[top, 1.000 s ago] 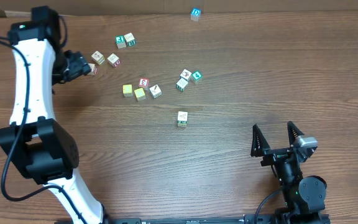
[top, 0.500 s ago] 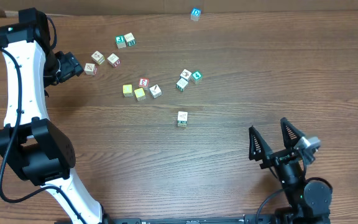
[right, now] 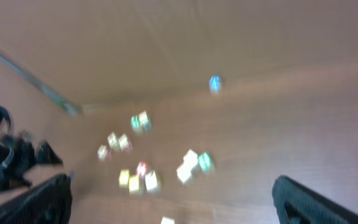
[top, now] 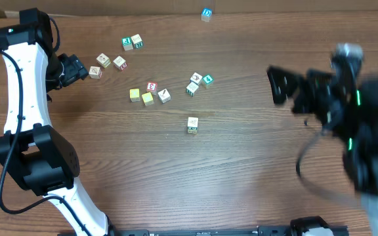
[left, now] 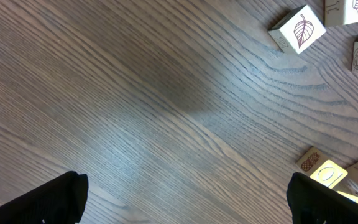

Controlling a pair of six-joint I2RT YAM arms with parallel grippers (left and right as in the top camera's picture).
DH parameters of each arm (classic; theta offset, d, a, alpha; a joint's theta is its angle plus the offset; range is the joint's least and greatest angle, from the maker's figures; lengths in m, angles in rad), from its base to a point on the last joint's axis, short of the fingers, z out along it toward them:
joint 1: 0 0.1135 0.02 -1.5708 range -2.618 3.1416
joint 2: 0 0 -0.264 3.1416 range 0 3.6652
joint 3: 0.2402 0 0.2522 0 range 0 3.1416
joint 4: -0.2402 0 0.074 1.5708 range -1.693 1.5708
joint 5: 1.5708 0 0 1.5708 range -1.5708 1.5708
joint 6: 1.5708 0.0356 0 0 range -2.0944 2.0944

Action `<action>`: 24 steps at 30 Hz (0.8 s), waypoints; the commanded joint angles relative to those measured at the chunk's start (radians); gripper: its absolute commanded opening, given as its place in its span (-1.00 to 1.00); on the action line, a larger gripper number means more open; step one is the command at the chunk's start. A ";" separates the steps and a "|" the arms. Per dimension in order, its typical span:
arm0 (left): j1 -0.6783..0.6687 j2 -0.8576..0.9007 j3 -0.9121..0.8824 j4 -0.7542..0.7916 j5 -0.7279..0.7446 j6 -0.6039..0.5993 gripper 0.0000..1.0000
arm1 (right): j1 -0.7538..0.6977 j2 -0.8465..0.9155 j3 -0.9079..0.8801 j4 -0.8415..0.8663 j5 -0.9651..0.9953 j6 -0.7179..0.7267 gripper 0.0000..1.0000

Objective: Form a tower
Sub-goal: 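Raise the right arm and reach its gripper toward the two-block stack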

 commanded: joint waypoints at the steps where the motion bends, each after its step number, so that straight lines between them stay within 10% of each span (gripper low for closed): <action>1: -0.002 -0.015 0.013 0.001 0.002 0.005 0.99 | -0.001 0.239 0.282 -0.179 -0.064 -0.006 1.00; 8: -0.002 -0.015 0.013 0.001 0.002 0.004 0.99 | -0.001 0.558 0.492 -0.261 -0.364 -0.005 1.00; 13: -0.002 -0.015 0.013 0.001 0.002 0.005 0.99 | 0.029 0.672 0.492 -0.300 -0.412 0.007 0.17; 24: -0.002 -0.015 0.013 0.001 0.002 0.005 0.99 | 0.352 0.853 0.491 -0.369 0.142 0.195 0.53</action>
